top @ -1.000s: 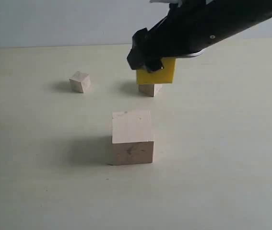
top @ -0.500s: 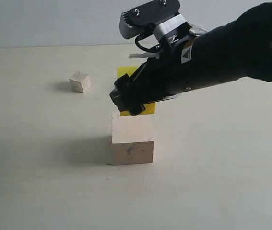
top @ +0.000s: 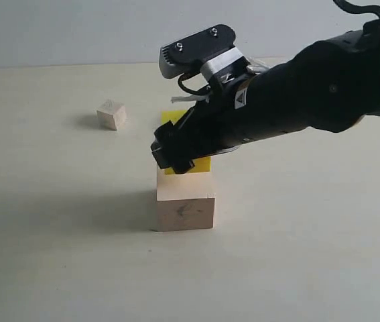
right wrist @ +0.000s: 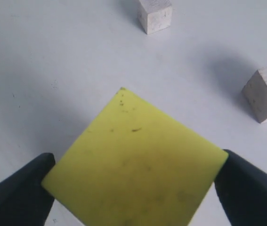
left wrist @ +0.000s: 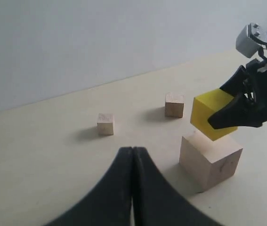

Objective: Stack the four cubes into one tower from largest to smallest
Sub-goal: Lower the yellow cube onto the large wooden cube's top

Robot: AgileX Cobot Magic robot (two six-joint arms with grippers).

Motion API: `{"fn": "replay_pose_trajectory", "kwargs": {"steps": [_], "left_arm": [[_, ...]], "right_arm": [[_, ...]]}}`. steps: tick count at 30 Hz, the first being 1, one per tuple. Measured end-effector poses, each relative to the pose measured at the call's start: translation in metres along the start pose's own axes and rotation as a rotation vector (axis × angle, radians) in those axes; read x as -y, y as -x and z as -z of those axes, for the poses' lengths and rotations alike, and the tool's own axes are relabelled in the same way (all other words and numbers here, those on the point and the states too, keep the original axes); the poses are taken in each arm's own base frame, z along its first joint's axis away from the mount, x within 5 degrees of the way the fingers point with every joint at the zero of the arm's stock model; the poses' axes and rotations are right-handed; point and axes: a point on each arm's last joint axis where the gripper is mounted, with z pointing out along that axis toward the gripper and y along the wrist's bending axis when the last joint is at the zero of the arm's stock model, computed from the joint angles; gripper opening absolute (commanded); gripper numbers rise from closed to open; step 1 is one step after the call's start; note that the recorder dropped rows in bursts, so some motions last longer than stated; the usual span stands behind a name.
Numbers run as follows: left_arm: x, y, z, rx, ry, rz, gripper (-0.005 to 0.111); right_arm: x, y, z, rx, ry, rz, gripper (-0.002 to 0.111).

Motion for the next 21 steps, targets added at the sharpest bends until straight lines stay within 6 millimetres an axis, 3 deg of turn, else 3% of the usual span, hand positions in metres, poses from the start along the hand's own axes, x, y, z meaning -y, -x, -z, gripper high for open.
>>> {"fn": "replay_pose_trajectory", "kwargs": {"steps": [8,14,21], "left_arm": [[0.000,-0.001,0.002,0.012,0.001,0.000,0.000],[0.000,-0.001,0.002,0.013,0.001,0.000,0.000],[0.000,-0.001,0.002,0.013,0.001,0.000,0.000]], "right_arm": [[-0.001,-0.007,-0.013,-0.024,0.004,-0.030,0.000],[-0.013,-0.017,-0.016,0.013,0.019,0.001,0.000],[-0.013,-0.017,-0.016,0.039,0.015,0.001,0.000]]}}
